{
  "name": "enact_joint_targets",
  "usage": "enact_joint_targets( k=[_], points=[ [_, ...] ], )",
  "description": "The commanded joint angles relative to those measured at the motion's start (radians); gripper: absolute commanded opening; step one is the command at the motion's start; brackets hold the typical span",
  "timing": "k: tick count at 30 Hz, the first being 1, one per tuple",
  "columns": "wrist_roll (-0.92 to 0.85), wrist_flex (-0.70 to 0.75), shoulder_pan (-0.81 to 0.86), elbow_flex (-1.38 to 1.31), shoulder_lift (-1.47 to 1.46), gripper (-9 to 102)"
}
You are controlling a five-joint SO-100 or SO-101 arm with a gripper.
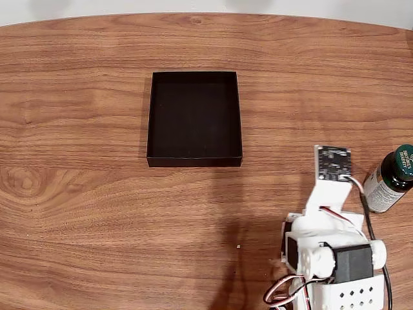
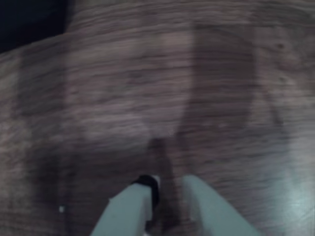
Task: Pick up the pill bottle and place it in the black box.
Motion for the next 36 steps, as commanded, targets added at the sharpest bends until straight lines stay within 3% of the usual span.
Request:
enact_joint_targets(
  k=[1,17,26,36],
  points=[
    [-0.086,-0.084,0.121,-0.015,-0.005,7],
    [0.043,-0.646,0.489,-0.015,-0.296,32],
    [0.092,-0.695,0.601,-0.015,-0.354,40],
    [0.117,-0.732,0.726,-0.015,-0.459,41]
  ],
)
